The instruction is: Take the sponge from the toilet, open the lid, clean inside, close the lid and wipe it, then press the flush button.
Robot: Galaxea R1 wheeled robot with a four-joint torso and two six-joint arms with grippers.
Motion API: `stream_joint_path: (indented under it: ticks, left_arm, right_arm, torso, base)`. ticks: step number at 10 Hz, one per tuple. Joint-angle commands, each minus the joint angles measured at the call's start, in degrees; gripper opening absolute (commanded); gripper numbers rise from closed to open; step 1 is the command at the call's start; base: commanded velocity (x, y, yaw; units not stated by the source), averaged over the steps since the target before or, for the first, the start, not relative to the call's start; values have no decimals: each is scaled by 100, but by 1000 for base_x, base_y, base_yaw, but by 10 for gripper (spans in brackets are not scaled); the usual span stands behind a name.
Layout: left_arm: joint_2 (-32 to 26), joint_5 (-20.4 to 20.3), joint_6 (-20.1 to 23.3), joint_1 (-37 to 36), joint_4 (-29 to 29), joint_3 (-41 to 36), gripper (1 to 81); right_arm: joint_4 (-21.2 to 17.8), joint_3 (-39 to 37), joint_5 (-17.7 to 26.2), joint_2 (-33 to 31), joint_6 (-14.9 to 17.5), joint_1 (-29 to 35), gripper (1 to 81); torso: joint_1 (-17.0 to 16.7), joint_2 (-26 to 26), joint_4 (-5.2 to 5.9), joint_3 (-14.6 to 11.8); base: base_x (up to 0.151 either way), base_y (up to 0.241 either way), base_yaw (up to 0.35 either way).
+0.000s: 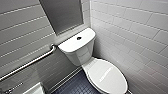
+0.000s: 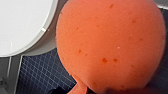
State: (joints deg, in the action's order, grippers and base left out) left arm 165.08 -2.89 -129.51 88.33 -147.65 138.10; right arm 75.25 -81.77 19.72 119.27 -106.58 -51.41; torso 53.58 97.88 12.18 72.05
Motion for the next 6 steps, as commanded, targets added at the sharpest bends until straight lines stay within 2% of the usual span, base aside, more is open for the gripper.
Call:
stream_joint_path:
  ticks: [1, 2, 3, 5, 6]
  left_arm:
    - [-712, 113, -31, -48, -26, -1001, 811]
    - [-889, 122, -39, -144, -27, -1302, 811]
    - [-1143, 130, -48, -241, -18, -1730, 811]
    - [-1329, 131, -48, -399, -18, -2049, 811]
    - [-1355, 131, -39, -461, -27, -2085, 811]
  right_arm:
    - [77, 365, 111, -366, 6, -594, 10]
    - [86, 365, 111, -278, 15, -892, 10]
    - [104, 383, 111, -131, 23, -1138, 10]
    - [244, 347, 111, 151, 23, -1535, 10]
    - [244, 268, 111, 275, 23, -1684, 10]
  torso:
    - [0, 0, 0, 0]
    - [0, 0, 0, 0]
    - [-369, -573, 0, 0]
    - [-430, -658, 0, 0]
    - [-515, -781, -349, -297]
  base:
    - [0, 0, 0]
    - [0, 0, 0]
    - [0, 0, 0]
    - [0, 0, 0]
    - [0, 0, 0]
